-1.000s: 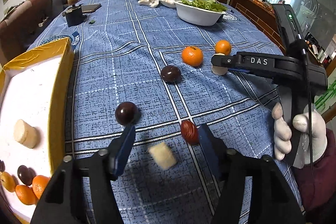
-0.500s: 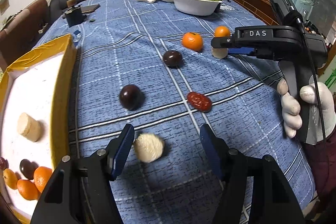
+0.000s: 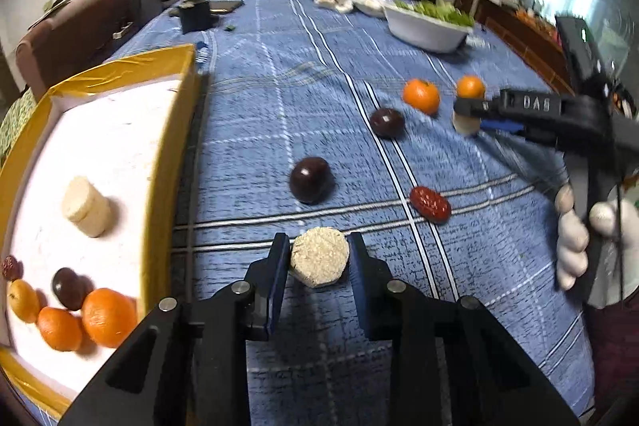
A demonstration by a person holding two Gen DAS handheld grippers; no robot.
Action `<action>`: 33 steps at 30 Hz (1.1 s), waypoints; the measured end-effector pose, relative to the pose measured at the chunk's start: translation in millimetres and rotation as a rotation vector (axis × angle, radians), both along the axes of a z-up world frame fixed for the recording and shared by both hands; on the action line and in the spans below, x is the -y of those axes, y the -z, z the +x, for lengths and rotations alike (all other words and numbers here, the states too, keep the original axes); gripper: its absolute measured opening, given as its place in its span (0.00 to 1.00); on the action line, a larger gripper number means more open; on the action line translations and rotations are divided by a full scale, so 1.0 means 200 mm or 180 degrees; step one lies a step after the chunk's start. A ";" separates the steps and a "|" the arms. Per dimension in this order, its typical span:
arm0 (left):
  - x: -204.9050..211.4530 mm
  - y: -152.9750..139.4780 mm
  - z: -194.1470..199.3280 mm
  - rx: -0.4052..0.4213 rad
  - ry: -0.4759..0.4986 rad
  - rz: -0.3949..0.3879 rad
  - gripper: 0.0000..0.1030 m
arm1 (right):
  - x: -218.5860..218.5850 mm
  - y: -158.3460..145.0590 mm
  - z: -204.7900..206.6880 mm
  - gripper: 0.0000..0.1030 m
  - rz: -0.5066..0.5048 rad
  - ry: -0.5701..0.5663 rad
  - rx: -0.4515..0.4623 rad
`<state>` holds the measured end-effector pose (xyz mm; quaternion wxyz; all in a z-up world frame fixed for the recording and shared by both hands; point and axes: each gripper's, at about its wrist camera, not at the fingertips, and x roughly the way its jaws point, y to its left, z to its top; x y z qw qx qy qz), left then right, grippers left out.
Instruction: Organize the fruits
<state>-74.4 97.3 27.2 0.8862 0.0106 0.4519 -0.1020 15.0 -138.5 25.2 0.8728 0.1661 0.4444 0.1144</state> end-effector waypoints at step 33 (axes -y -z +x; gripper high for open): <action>-1.25 -0.12 0.19 -0.0136 -0.1326 -0.0419 0.29 | -1.45 -0.21 -0.23 0.42 -0.0509 -0.1777 0.0177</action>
